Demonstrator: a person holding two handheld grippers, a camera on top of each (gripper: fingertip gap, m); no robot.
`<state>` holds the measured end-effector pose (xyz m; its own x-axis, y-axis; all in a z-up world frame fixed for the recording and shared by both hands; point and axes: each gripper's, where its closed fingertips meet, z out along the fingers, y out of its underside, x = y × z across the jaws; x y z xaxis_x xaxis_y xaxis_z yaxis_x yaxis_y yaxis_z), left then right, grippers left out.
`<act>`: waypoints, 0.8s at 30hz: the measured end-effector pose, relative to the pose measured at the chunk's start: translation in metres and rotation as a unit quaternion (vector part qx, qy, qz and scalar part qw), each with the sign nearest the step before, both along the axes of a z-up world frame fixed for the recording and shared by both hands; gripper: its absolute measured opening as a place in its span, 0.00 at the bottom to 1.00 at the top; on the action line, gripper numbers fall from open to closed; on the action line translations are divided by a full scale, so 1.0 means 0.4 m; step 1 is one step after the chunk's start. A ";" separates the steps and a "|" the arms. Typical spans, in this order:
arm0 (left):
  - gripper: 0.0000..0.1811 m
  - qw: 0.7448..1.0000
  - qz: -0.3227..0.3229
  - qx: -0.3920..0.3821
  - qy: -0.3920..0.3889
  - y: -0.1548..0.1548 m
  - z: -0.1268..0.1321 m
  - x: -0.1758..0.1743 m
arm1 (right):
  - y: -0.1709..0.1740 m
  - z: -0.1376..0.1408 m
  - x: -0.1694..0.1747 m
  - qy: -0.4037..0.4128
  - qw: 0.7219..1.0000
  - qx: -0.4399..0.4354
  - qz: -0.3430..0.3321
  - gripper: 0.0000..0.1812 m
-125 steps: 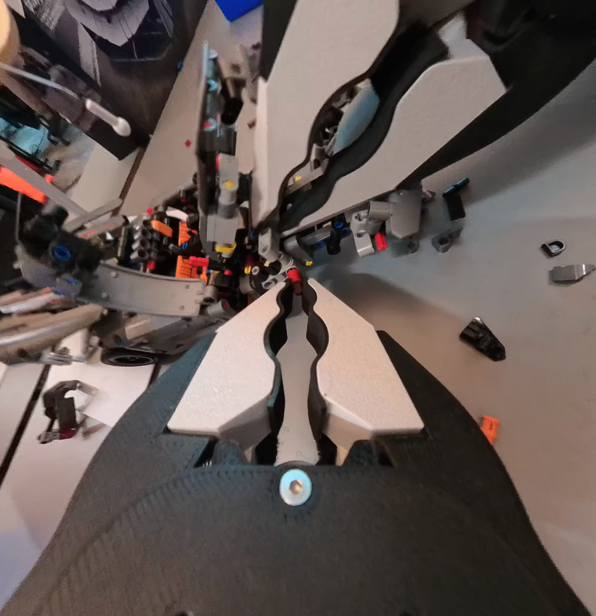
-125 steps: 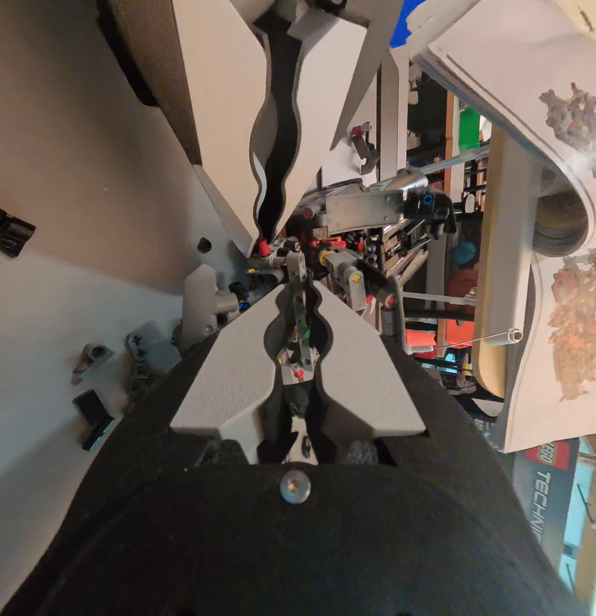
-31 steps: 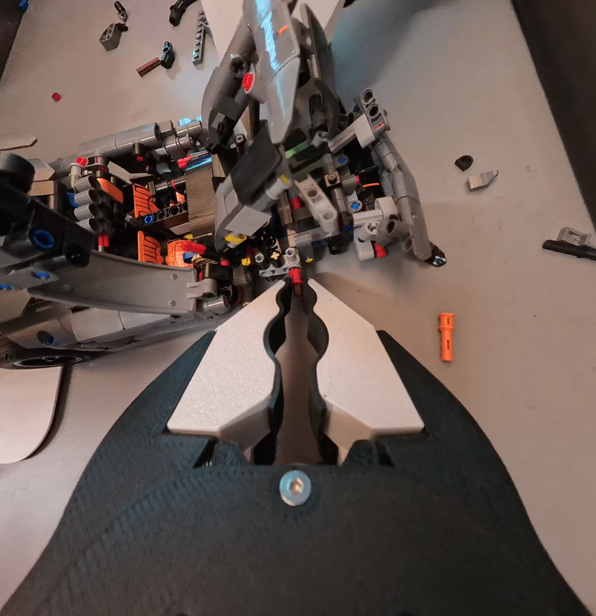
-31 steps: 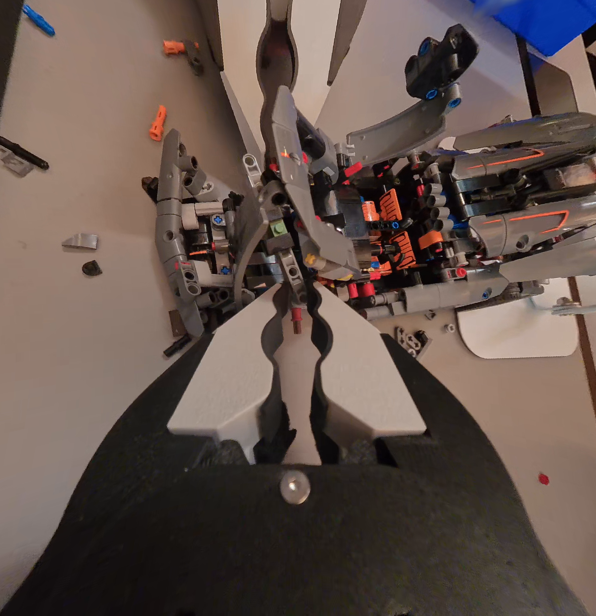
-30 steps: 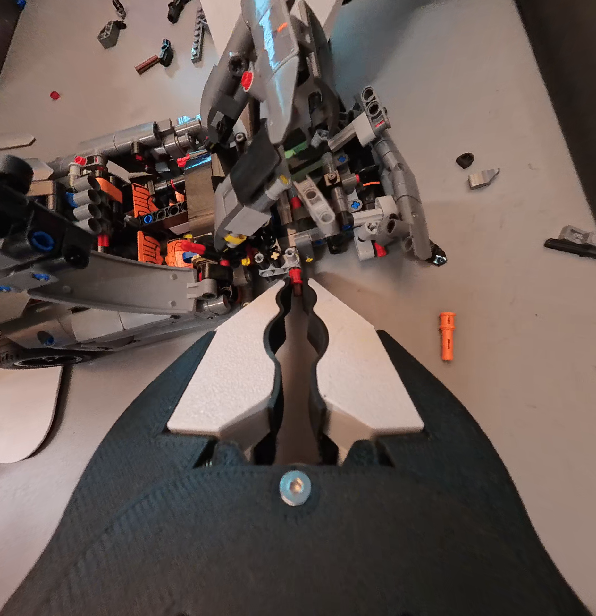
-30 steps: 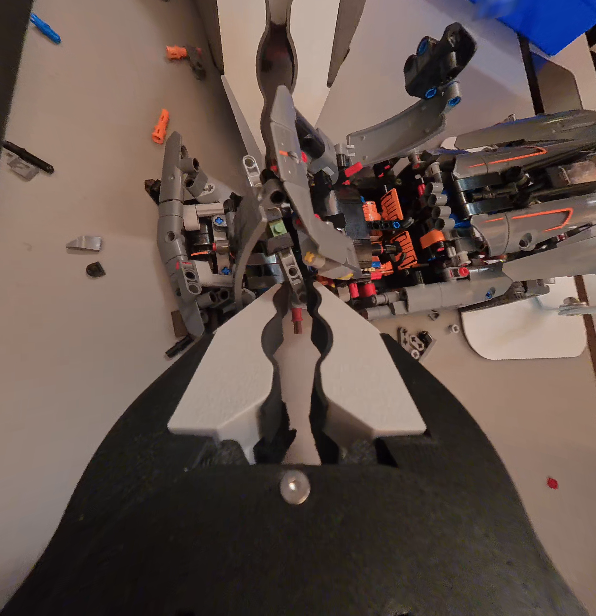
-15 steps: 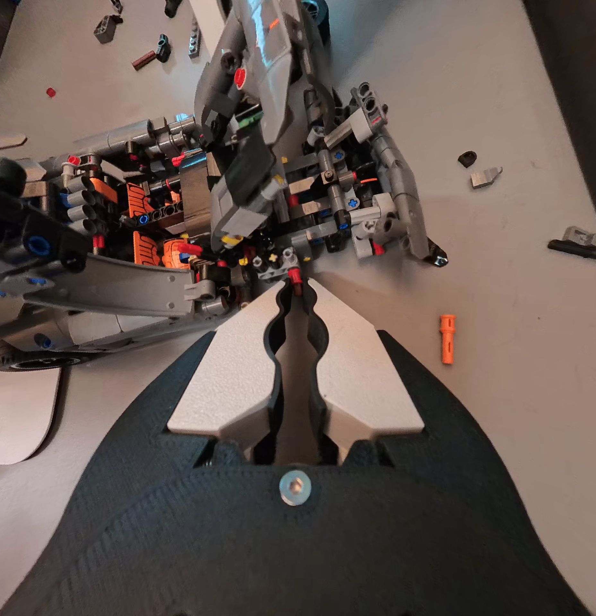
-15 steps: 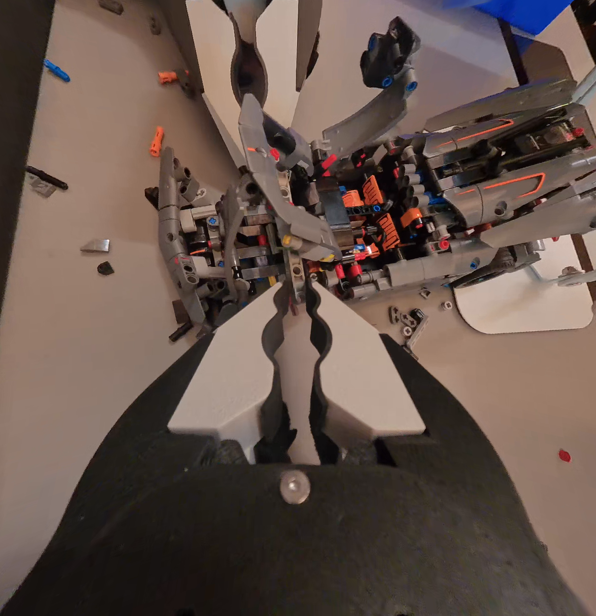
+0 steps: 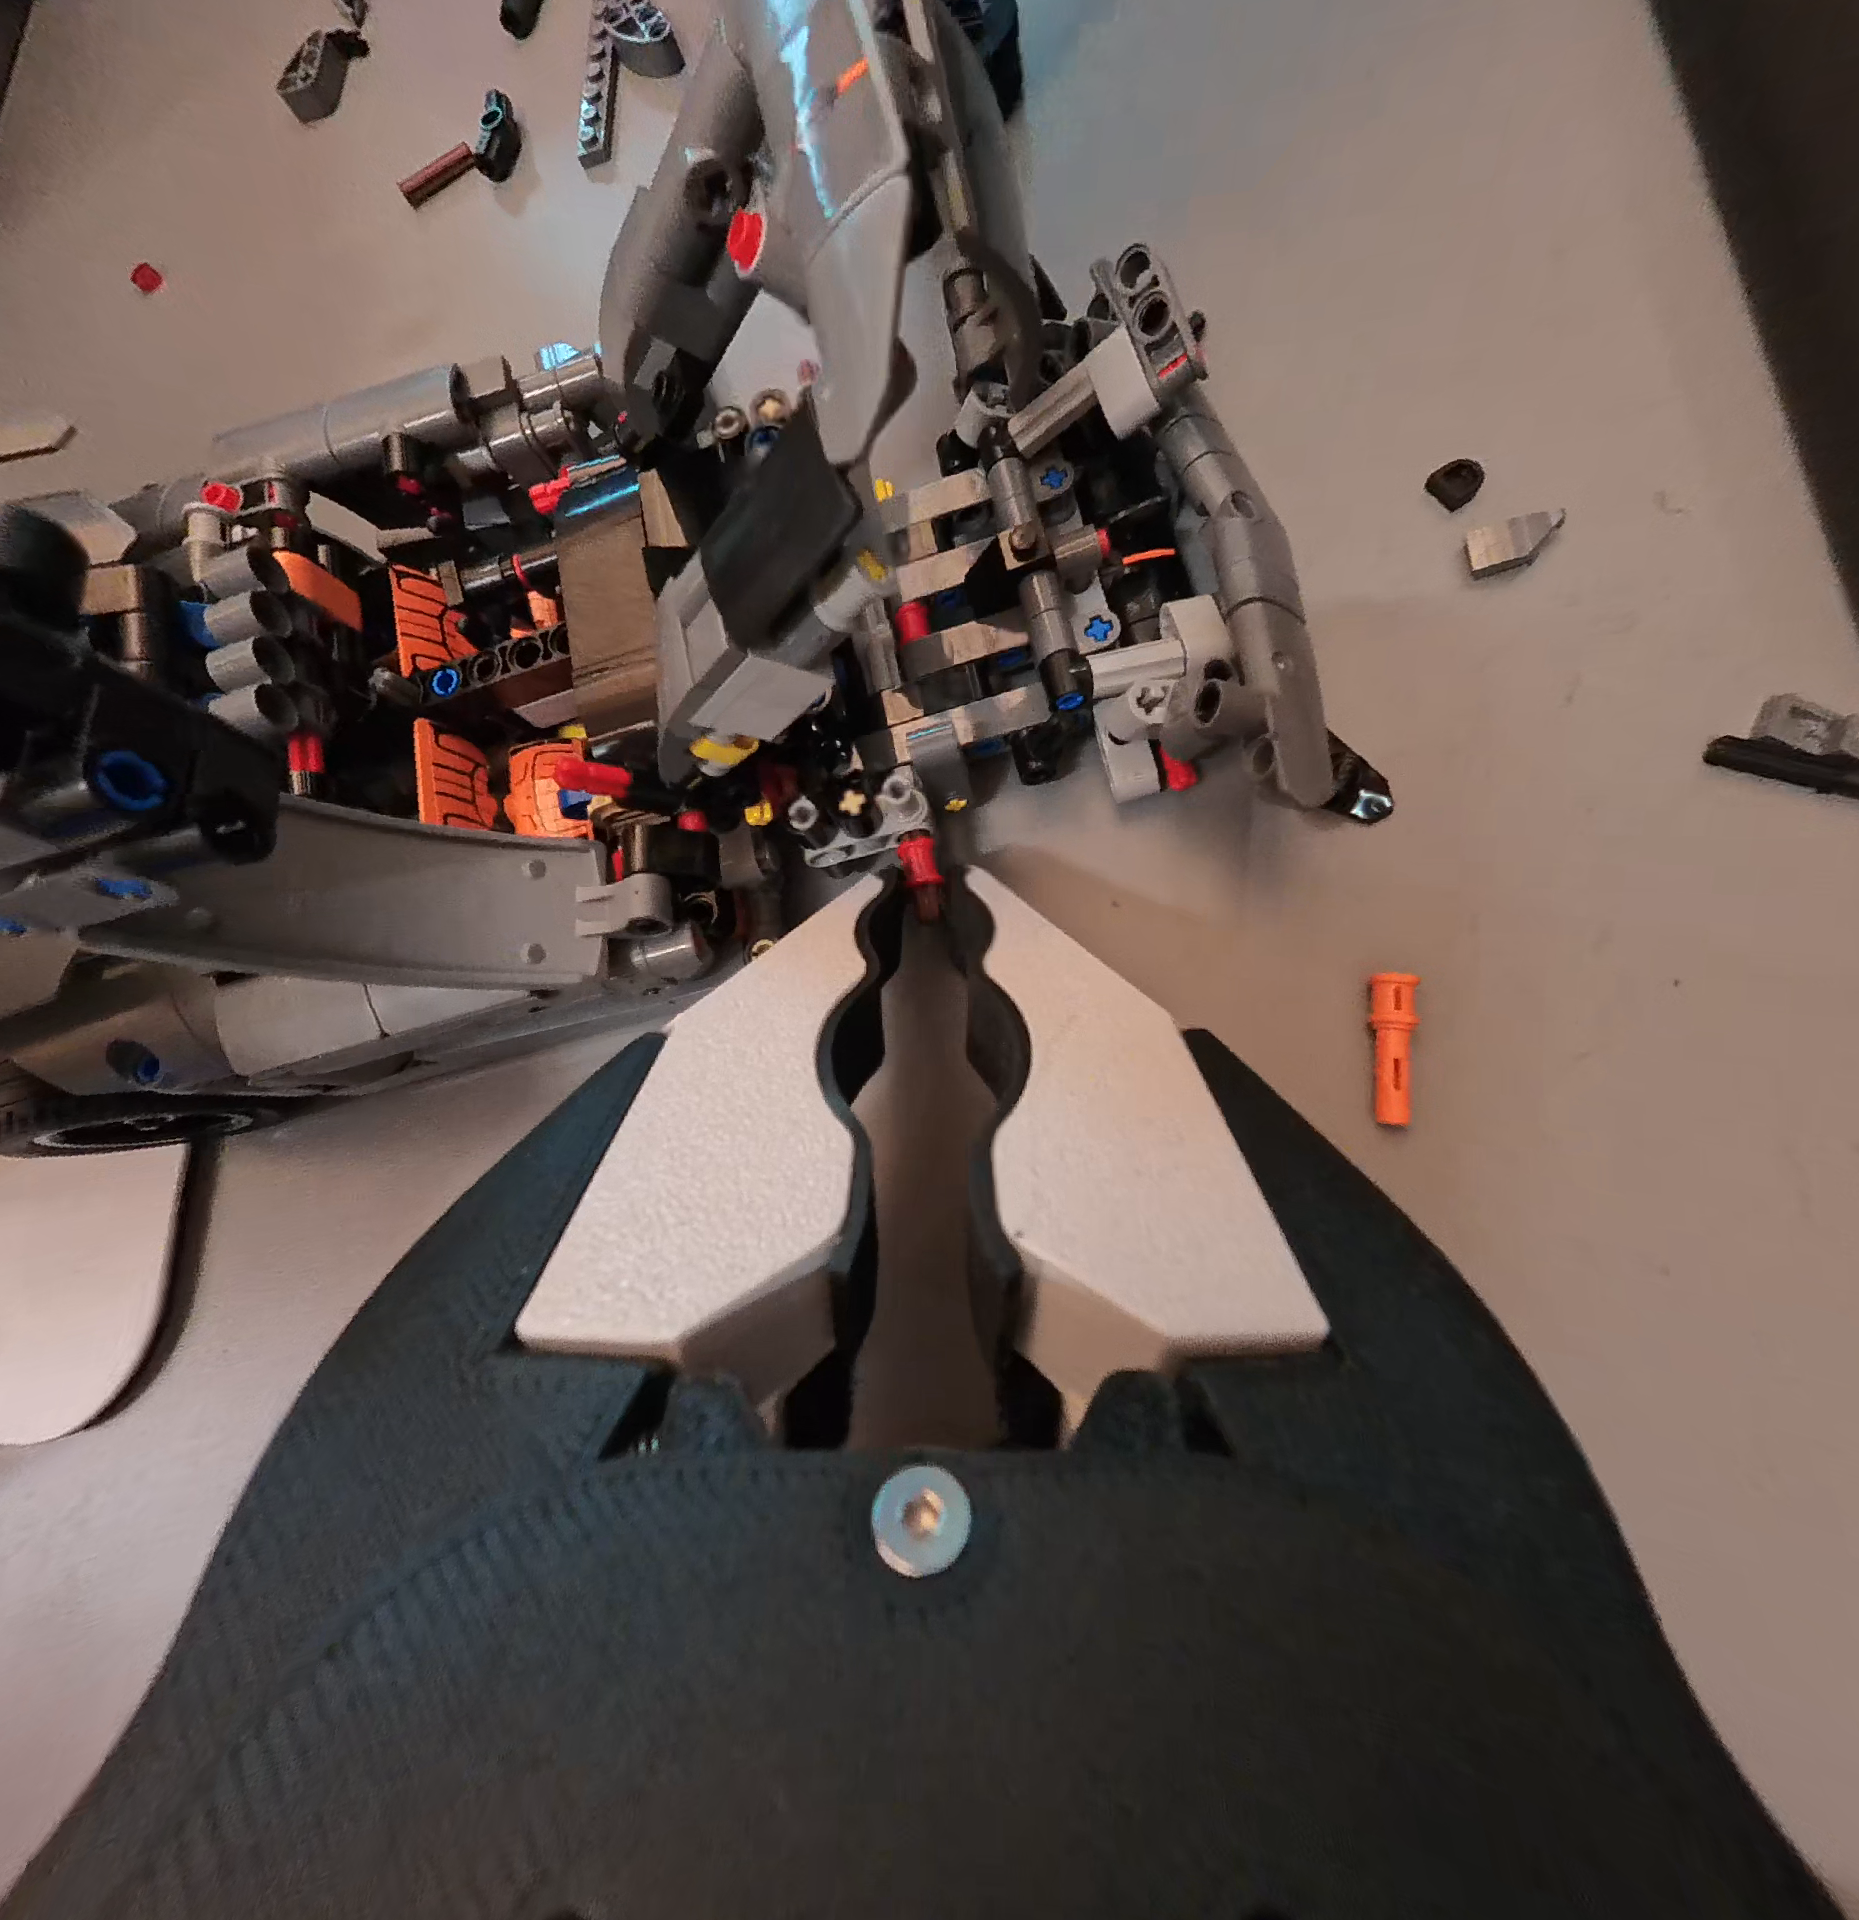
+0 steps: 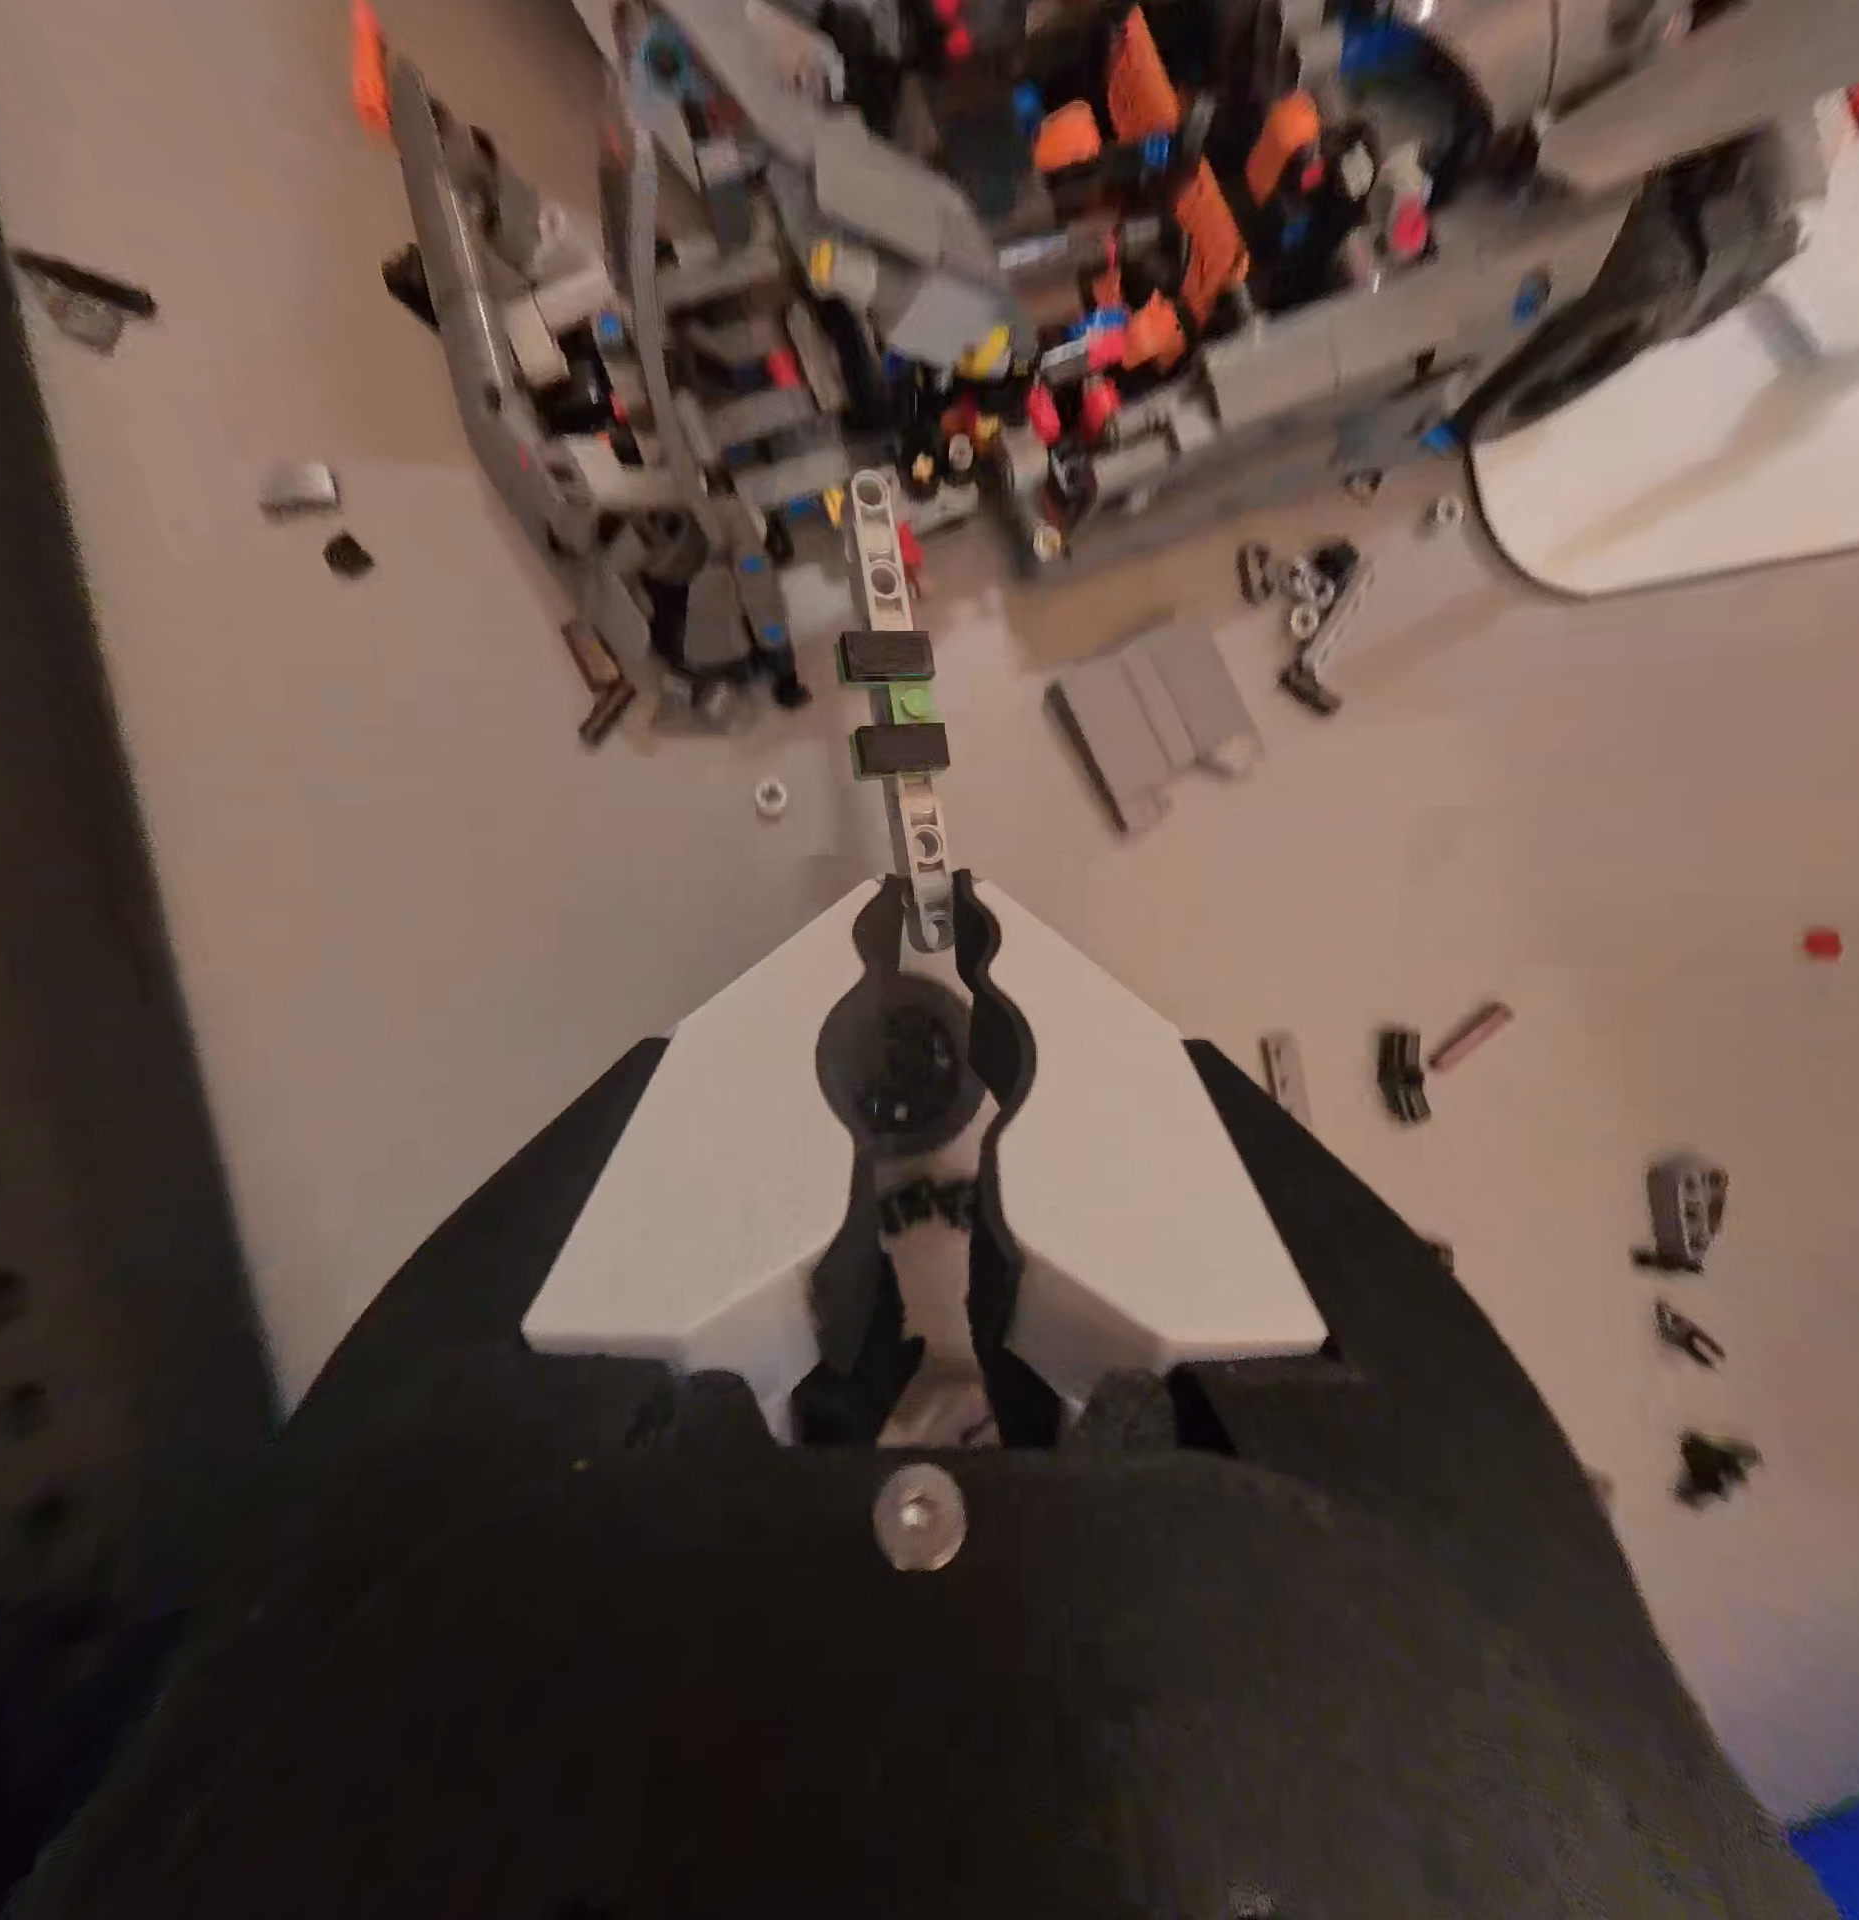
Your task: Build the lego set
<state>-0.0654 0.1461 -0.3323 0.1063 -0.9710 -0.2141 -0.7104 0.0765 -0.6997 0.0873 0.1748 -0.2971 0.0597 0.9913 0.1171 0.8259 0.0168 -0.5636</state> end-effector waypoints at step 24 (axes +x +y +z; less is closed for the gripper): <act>0.18 0.999 -0.003 0.007 -0.038 -0.019 0.071 0.012 | -0.093 0.045 -0.024 0.036 0.999 0.017 -0.024 0.17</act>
